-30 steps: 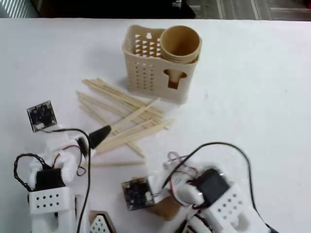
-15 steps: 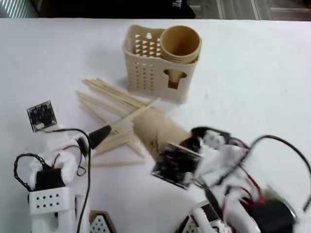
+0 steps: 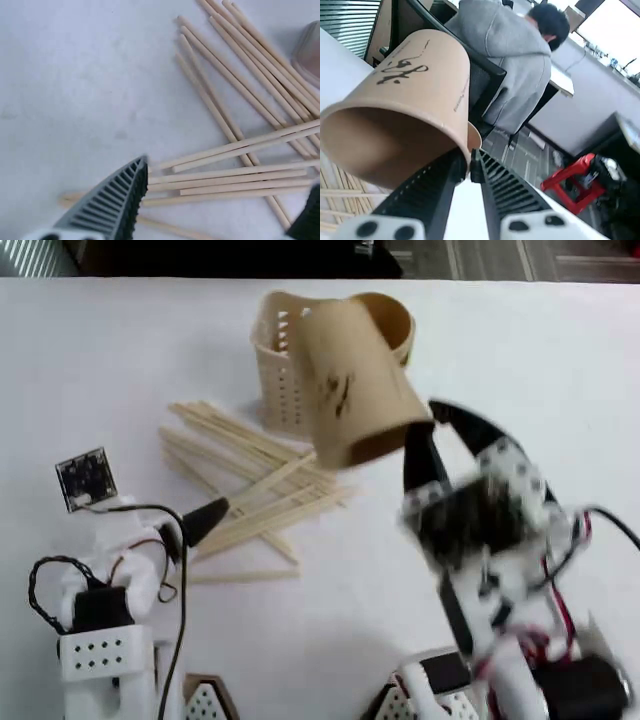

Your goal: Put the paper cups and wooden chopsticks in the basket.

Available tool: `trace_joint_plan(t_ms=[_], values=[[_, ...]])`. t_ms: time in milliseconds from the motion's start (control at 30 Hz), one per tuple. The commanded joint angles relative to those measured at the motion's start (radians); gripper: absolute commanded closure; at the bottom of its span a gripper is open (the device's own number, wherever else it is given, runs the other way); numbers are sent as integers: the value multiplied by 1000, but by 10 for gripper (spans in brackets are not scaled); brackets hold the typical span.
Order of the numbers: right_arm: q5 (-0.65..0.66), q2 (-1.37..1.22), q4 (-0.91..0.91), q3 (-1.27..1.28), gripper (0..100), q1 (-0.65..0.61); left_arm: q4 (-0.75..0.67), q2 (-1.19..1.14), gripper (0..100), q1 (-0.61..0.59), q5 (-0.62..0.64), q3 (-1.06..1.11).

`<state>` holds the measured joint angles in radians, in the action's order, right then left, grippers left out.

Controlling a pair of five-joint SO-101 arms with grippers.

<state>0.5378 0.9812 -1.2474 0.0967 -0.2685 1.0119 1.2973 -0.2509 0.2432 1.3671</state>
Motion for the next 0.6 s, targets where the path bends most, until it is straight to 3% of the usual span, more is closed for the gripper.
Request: trace_joint_plan(t_ms=[0, 300, 567], values=[[-87, -160, 28, -120, 980, 39, -14, 28, 540, -7, 8, -3], [-224, -518, 22, -347, 980, 96, -14, 28, 540, -10, 5, -3], [-264, -642, -16, -420, 980, 119, -12, 28, 540, -10, 5, -3]])
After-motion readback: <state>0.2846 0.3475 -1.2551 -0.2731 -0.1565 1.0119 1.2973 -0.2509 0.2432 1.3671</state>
